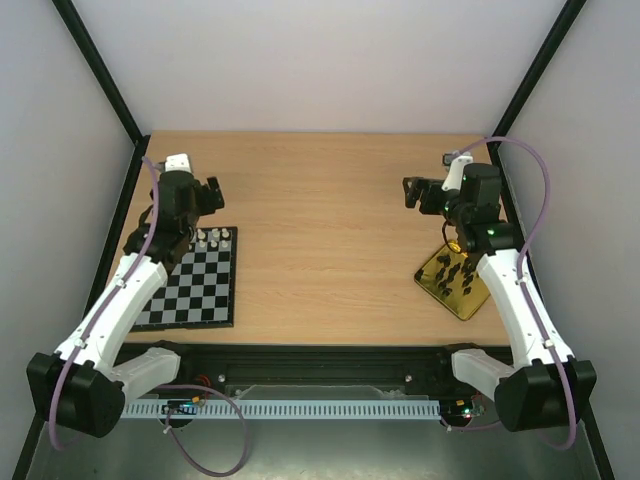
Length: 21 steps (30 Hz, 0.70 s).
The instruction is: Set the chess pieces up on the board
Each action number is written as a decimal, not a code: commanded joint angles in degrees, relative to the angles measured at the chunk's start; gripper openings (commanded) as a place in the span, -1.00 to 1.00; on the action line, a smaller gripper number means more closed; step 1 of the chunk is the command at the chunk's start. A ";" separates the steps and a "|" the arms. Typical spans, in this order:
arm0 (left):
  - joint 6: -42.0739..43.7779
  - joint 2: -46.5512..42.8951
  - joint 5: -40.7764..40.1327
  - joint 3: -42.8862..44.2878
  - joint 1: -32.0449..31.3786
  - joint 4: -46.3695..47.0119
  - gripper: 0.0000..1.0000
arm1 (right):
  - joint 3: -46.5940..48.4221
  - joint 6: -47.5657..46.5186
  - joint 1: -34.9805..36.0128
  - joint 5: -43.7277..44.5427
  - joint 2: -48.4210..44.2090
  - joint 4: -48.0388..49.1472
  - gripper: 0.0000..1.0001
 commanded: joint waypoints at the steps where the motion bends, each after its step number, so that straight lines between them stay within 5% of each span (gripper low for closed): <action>1: -2.63 -1.00 0.25 -0.62 3.88 -0.91 0.87 | -2.74 -1.30 -1.38 -5.17 0.20 0.34 0.97; 10: -10.07 1.73 -0.97 1.84 13.70 -7.87 0.93 | -6.93 -7.90 -1.41 -18.19 2.65 -0.51 0.95; 21: -22.72 5.12 3.94 -1.72 30.32 -15.45 0.98 | -7.82 -14.73 13.85 -24.63 11.07 -0.54 0.93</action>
